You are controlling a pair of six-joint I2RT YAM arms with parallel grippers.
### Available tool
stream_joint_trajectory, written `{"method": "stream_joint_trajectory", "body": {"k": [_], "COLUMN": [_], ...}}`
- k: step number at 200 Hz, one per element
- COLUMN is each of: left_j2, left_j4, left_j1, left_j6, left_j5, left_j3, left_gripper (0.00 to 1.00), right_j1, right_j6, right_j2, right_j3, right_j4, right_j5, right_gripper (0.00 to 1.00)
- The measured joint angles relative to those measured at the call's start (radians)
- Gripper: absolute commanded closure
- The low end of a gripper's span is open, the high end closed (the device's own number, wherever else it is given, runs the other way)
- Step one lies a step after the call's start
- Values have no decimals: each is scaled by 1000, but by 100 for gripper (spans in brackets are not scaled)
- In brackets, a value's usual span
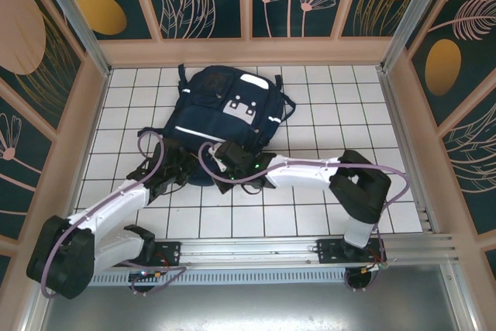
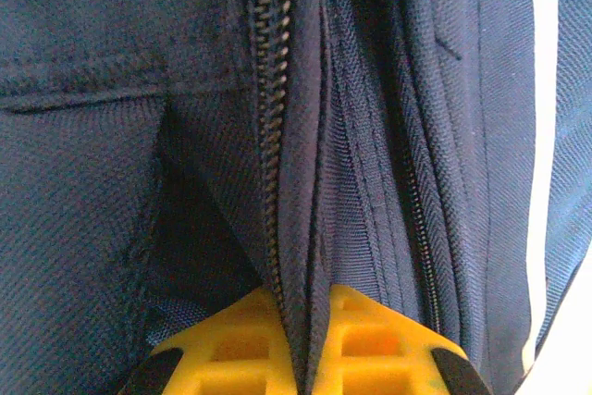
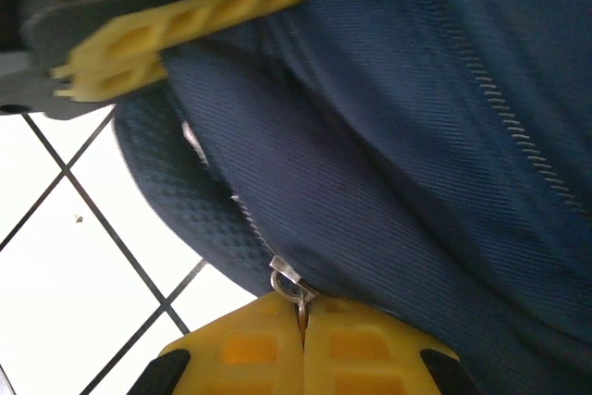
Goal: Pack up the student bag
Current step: Zip the student bag at the top-center of the table.
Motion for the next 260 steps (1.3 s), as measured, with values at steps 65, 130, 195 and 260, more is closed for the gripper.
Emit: {"method": "stream_joint_trajectory", "body": {"k": [65, 130, 195, 260], "left_j2": [-179, -216, -197, -119], "left_j4": [-72, -240, -243, -306], "left_j1": [100, 159, 160, 172], "left_j6": [38, 126, 169, 259], "left_j5": [104, 86, 100, 87], "left_j3": [2, 50, 50, 123], "left_gripper": [100, 100, 100, 100], "right_j1": [-148, -359, -360, -359], "right_j6": [-5, -3, 8, -25], "right_j2": [-113, -87, -65, -66], "right_j3": [-107, -127, -106, -96], "right_j4": [106, 52, 26, 26], "right_j5": [-131, -95, -63, -101], "right_gripper": [100, 100, 100, 100]}}
